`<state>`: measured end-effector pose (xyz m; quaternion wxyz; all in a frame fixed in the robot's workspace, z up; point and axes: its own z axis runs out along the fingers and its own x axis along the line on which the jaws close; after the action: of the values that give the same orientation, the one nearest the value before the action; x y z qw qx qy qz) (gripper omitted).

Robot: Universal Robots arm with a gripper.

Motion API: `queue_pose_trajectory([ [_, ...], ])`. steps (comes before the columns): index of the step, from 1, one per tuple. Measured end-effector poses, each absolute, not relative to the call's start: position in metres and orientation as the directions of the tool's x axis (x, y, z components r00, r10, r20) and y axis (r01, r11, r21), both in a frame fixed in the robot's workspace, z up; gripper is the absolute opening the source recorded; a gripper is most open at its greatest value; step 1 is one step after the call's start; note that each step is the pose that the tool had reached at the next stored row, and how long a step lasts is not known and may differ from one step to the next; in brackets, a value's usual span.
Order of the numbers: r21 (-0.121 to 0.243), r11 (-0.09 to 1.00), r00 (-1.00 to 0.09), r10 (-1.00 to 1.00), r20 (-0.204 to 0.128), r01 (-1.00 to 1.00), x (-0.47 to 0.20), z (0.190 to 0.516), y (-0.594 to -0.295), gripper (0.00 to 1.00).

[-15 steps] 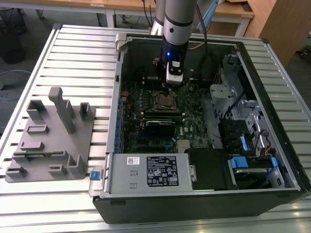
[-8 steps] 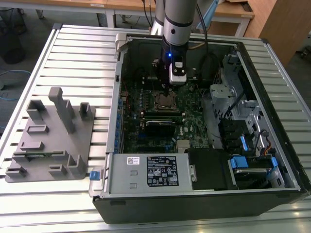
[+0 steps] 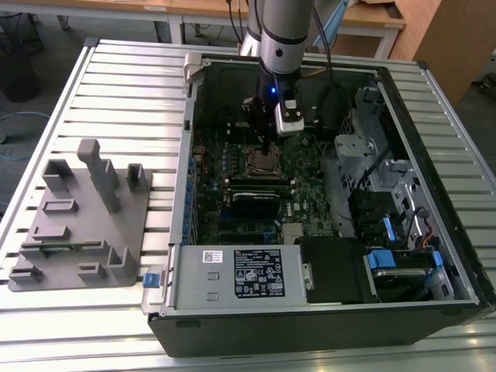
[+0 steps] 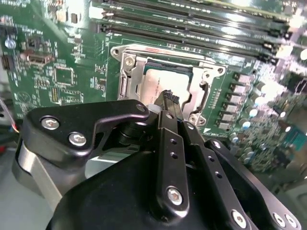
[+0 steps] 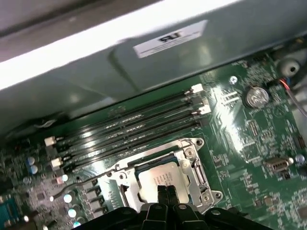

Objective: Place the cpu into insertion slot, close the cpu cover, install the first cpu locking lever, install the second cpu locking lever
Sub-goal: 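Close the cpu cover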

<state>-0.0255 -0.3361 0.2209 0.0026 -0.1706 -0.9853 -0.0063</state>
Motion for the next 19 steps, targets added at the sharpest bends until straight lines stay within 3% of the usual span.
queue_pose_trajectory([
  [19, 0.021, 0.991, -0.991, 0.13, -0.039, 0.13, -0.0288, 0.2173, -0.3361, 0.1],
])
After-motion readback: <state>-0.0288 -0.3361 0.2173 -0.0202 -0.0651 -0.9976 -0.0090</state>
